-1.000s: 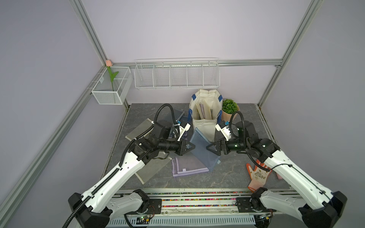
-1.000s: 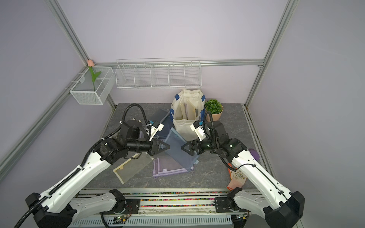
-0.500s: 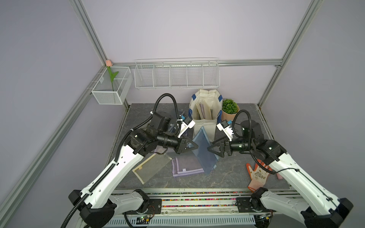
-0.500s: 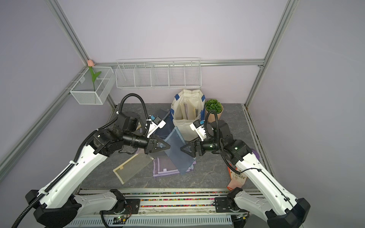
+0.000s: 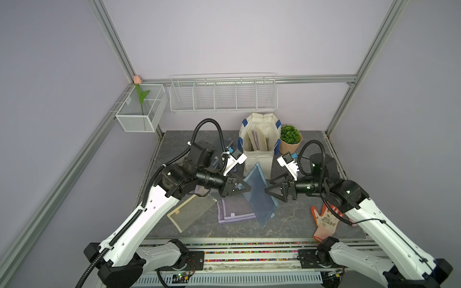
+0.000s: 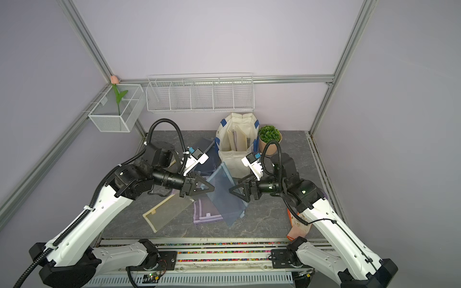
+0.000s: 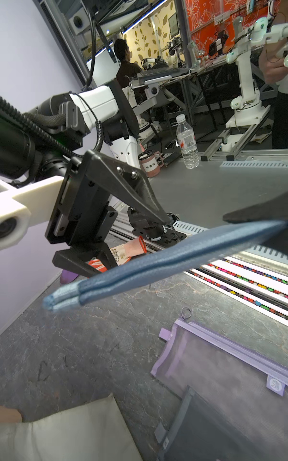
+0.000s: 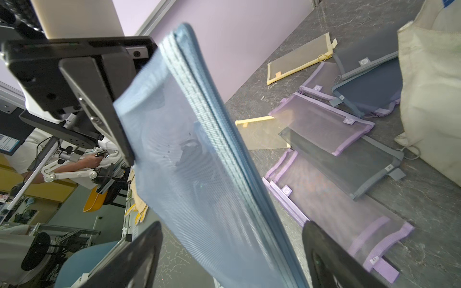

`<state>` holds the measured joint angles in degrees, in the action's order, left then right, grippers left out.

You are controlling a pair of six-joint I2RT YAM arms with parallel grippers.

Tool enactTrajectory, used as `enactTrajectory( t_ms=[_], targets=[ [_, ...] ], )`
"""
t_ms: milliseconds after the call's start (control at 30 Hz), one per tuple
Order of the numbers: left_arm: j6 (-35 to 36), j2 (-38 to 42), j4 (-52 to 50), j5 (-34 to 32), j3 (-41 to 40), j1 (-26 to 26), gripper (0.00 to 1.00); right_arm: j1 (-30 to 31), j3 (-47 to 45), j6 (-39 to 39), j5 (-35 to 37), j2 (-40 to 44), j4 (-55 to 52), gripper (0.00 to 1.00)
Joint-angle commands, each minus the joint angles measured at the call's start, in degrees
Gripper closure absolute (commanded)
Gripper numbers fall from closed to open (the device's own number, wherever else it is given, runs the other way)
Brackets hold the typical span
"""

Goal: Put the pencil pouch into the canvas bag
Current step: Pick up the pencil pouch.

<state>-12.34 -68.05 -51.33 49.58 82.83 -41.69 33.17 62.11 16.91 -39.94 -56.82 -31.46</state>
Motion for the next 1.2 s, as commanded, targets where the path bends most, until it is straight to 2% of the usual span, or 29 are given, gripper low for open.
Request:
enactTrajectory(
  t_ms=[0, 233, 333, 367, 467, 600, 667, 700, 733, 867, 933, 1000, 1167],
  targets=[
    [-1.65, 0.04, 2.75, 3.96, 2.04, -0.32, 1.0, 0.66, -0.59, -0.01, -2.39, -0.31, 2.91, 0.11],
    [-1.84, -1.0, 3.64, 3.93, 3.8, -0.28, 1.0, 1.21, -1.0, 1.04, -5.45, -0.77, 5.11, 0.07],
    [-4.36, -1.12, 7.6, 3.22, 3.22, -0.29, 1.0, 1.54, -1.74, 2.11, -6.54, -0.32, 6.14, 0.01],
    [-6.14, -0.9, 10.33, 2.49, 2.52, -0.32, 1.0, 1.5, -1.96, 2.4, -6.83, -0.08, 6.14, 0.04],
    [-9.59, 0.49, 15.89, -0.06, 0.19, -0.23, 1.0, 1.42, -2.47, 3.32, -7.0, 1.1, 6.88, 0.22],
    [-9.63, -0.03, 14.86, -4.59, 0.36, -0.14, 1.0, 1.05, -2.75, 4.34, -4.04, 3.26, 7.7, 0.68],
    [-9.44, 0.02, 13.76, -8.25, 0.62, 0.09, 1.0, 0.7, -2.59, 4.42, -2.16, 3.98, 7.24, 0.88],
    [-9.67, -0.01, 12.93, -10.81, 0.92, 0.4, 0.99, 0.4, -2.39, 4.39, -1.0, 4.04, 6.54, 0.94],
    [-10.15, 0.03, 12.23, -13.05, 1.1, 0.67, 0.9, 0.13, -2.28, 4.36, -0.26, 4.17, 5.93, 0.94],
    [-13.27, 1.3, 13.11, -20.0, -0.63, 1.09, 0.43, -2.23, -3.38, 5.85, 3.25, 5.58, 6.73, 0.94],
    [-15.14, 2.83, 15.17, -22.71, -3.08, 1.09, 0.24, -3.56, -4.13, 8.18, 4.7, 6.42, 8.65, 0.94],
    [-17.53, 4.43, 18.18, -24.15, -5.84, 1.17, 0.1, -4.66, -4.62, 10.9, 5.6, 6.96, 11.66, 0.94],
    [-24.78, 5.25, 30.24, -22.21, -13.89, 0.85, 0.07, -5.49, -5.21, 17.61, 7.72, 4.87, 19.57, 0.94]
  ],
)
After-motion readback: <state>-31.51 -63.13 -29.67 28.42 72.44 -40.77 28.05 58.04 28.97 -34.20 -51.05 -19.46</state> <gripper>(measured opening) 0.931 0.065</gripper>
